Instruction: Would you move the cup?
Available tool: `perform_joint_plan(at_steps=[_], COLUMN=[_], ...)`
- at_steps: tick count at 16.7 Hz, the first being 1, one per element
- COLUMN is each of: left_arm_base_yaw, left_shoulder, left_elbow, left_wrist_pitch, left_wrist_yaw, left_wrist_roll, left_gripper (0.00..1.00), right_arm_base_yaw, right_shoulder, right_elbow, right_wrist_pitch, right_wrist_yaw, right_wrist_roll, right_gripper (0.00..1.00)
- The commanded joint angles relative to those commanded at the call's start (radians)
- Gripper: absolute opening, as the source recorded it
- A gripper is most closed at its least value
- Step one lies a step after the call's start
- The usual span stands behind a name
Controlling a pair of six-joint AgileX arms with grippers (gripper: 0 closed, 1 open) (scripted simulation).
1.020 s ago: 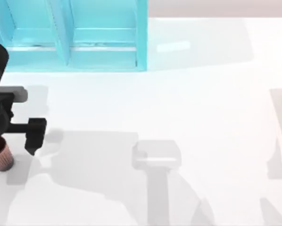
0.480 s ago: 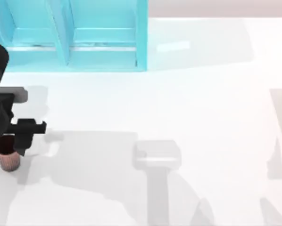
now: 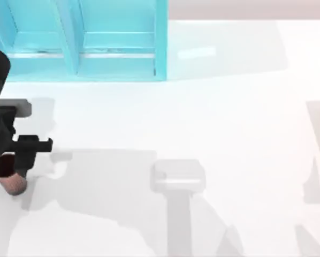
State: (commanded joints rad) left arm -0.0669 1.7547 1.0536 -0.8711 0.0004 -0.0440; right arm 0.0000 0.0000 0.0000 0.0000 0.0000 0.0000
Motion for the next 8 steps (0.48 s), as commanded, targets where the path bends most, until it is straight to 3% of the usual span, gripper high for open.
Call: perform_joint_plan(at_steps=[8], left_arm_base_yaw=[0.014], left_shoulder=[0.009], left_elbow=[0.015], left_wrist_pitch=[-0.012], left_wrist_yaw=[0.001], left_wrist_roll=[0.016], left_gripper=[0.00], right_arm_base_yaw=[0.000], right_shoulder=[0.000], right_elbow=[0.000], right_wrist_pitch=[0.000], right_wrist_yaw=[0.000], right_wrist_roll=[0.000], right_gripper=[1.00])
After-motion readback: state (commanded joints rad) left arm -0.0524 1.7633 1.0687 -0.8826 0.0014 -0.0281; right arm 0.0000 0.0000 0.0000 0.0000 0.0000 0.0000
